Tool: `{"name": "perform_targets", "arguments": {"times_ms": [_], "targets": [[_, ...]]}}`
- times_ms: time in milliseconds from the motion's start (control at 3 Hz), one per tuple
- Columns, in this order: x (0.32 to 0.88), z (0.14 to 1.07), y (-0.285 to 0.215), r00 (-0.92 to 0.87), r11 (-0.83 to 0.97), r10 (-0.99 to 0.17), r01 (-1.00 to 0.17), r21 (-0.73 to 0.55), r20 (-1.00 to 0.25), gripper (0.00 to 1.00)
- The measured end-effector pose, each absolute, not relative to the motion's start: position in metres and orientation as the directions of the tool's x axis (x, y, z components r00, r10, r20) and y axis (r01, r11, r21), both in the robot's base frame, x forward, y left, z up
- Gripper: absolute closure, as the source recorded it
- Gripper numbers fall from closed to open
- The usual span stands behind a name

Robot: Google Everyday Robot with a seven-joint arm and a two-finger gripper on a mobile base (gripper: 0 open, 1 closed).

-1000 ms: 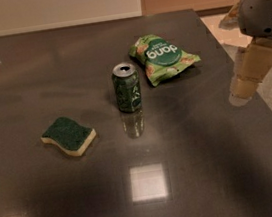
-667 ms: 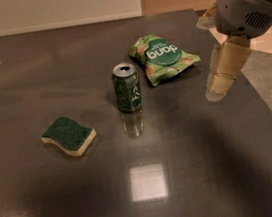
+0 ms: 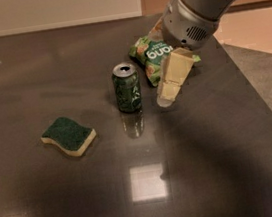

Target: Knock green can over

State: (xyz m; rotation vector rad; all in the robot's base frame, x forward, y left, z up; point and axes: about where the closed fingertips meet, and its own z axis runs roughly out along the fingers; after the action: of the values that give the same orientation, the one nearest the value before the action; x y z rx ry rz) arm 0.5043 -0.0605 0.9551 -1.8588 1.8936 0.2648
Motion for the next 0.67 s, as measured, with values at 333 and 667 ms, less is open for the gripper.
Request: {"name": "perform_targets", "arguments": {"times_ms": [333,667], "targets": [[0.516,0.942,-0.026,0.058,0.026,-0.865,-0.987,-0.16,-0.498,0.0],[0.53,0.93,-0.005,0.048,0.021,-0.841,-0.992,-0.121,-0.538,0.0]]}}
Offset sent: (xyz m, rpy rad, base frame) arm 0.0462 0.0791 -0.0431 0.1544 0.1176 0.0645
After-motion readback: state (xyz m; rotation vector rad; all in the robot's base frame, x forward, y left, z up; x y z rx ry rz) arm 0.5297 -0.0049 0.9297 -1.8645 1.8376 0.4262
